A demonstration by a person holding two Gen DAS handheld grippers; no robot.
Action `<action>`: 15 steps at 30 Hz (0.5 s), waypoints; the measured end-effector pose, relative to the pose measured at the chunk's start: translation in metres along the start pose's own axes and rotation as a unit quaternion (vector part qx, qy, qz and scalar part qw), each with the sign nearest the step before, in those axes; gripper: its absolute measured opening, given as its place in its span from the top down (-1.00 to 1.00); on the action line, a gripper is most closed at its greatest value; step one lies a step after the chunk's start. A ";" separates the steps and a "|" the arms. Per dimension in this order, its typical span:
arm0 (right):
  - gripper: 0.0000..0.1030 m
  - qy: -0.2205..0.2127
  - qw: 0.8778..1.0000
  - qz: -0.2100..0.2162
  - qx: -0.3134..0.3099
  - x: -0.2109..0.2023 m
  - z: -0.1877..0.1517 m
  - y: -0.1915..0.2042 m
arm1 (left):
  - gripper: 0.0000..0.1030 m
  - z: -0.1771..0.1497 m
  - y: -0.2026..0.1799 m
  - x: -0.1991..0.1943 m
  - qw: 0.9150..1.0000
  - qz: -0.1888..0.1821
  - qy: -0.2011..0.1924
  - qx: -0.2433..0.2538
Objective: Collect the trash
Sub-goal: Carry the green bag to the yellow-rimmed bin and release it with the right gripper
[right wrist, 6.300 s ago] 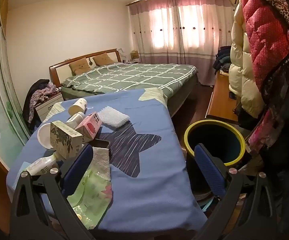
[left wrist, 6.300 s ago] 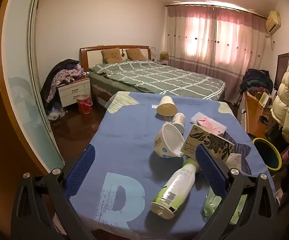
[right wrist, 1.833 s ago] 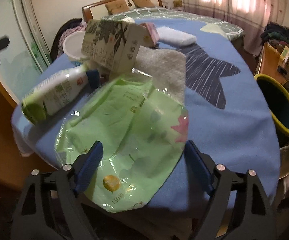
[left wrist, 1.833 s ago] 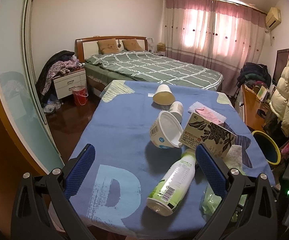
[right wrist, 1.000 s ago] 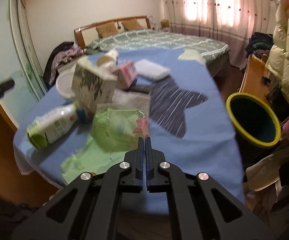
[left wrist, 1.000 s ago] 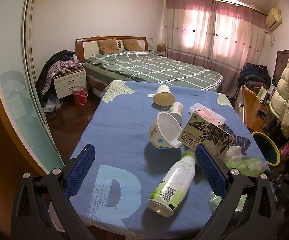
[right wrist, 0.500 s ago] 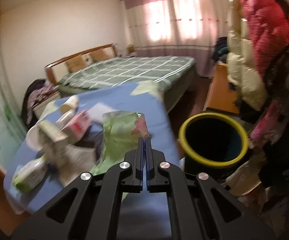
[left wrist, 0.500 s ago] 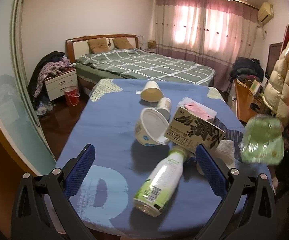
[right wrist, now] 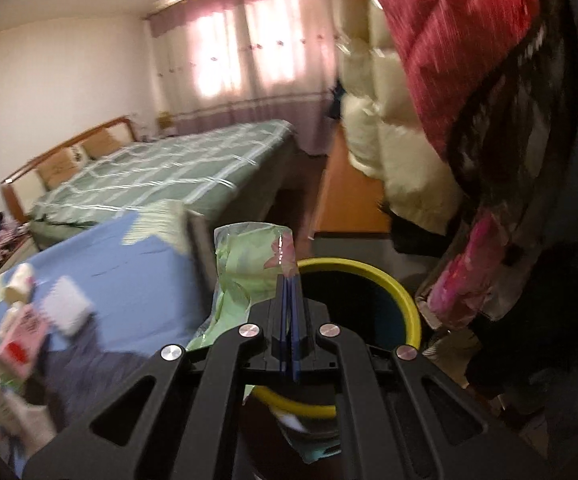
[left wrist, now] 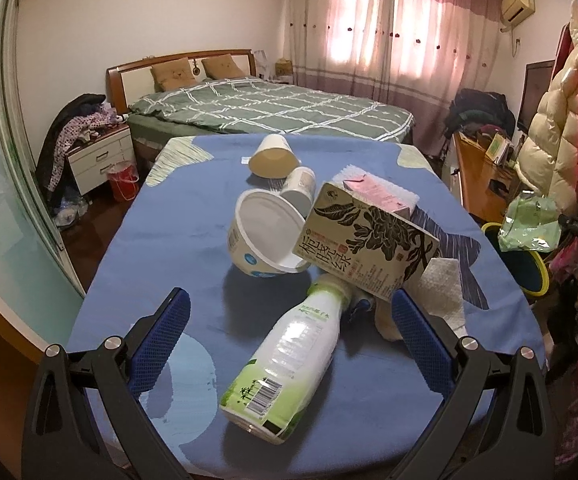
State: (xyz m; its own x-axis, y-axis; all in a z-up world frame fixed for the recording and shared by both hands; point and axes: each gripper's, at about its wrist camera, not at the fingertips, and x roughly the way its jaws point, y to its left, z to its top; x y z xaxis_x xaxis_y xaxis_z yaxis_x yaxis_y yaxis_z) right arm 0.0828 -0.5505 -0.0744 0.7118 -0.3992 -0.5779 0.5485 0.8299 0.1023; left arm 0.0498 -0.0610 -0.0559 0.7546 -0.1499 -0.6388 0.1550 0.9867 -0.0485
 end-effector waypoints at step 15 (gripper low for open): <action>0.55 0.064 0.997 -0.049 0.011 0.061 -0.022 -0.017 | -0.93 -0.008 -0.008 0.017 0.999 -0.008 0.017 0.033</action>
State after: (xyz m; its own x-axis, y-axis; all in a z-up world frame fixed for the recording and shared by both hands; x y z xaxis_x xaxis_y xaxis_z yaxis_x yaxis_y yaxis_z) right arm 0.1068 -0.5807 -0.1292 0.5932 -0.4243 -0.6842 0.6234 0.7798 0.0569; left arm 0.0565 -0.0705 -0.0729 0.7305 -0.1615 -0.6635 0.2090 0.9779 -0.0080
